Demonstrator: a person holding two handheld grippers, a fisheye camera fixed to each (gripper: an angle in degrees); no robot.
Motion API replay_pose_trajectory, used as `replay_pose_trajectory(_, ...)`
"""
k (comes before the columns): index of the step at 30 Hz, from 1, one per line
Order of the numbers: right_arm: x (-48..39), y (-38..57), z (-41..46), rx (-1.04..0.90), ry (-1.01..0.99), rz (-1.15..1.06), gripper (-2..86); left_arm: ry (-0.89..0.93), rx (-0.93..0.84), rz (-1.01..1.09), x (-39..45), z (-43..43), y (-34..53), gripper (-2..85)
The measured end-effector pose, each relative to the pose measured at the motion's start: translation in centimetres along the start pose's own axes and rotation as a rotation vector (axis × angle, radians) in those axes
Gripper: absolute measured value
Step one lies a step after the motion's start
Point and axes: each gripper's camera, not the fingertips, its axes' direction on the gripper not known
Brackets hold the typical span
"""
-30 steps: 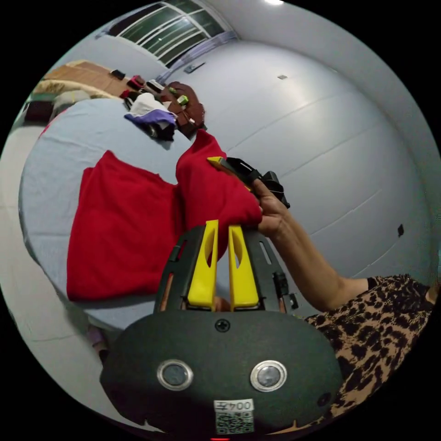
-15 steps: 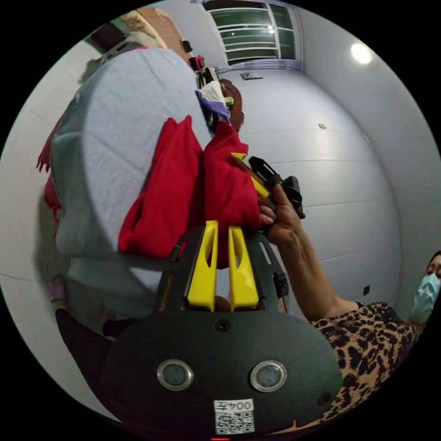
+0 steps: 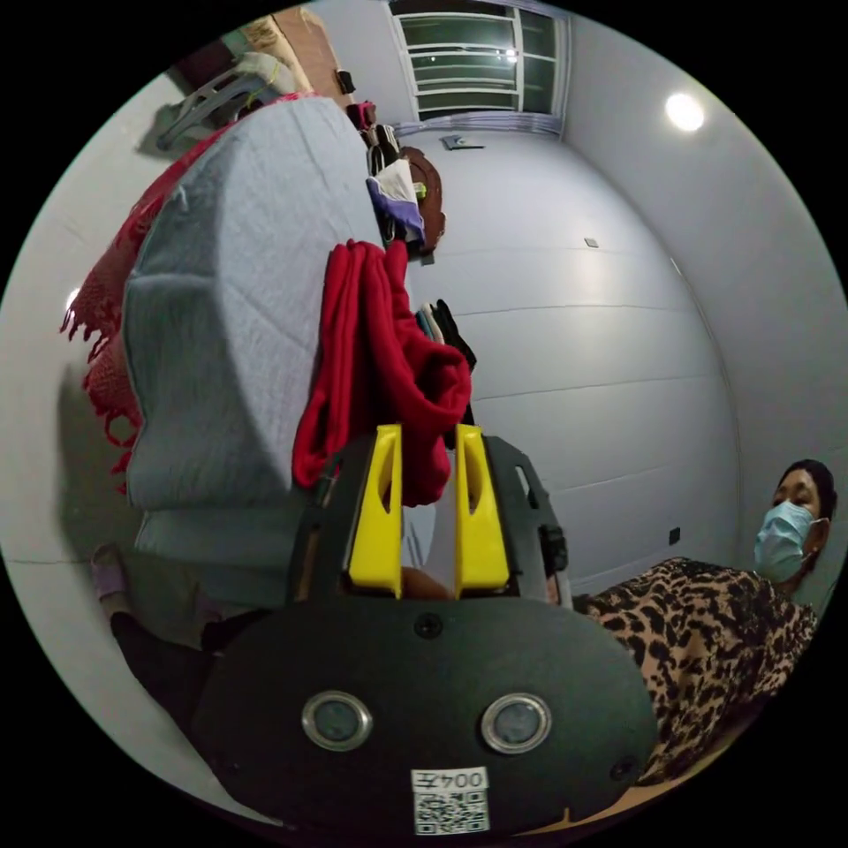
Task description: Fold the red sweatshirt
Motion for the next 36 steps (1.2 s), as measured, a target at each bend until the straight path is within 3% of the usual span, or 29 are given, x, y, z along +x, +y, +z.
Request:
replay_pose_trajectory(3,-2.2,2.8,2.1,-0.031,0.039,-0.046,11.4,0.026,0.000,-0.017,1.6,-0.8,-1.3,13.7)
replay_pose_trajectory(12,-7.0,2.8,6.1,-0.020,0.250,-0.197,12.3,-0.131,-0.164,-0.008,6.0,1.7,-5.8,14.1)
replay_pose_trajectory(22,-7.7,1.6,7.7,-0.039,0.379,-0.310,7.2,-0.167,-0.156,0.091,11.8,3.4,-6.0,6.3)
replay_pose_trajectory(24,-6.7,1.5,6.7,0.001,0.344,-0.280,6.2,-0.197,-0.171,0.145,12.8,3.7,-5.9,5.3)
replay_pose_trajectory(29,0.6,2.0,8.9,-0.027,0.092,0.034,5.0,-0.335,-0.216,0.059,8.8,4.8,-3.3,3.0)
replay_pose_trajectory(32,4.0,3.3,11.0,-0.029,-0.024,0.177,4.7,-0.288,-0.193,0.002,6.2,5.1,-2.4,2.6)
replay_pose_trajectory(36,6.7,3.6,12.5,-0.037,-0.107,0.209,4.6,-0.256,-0.214,0.023,5.4,5.7,-2.3,2.7)
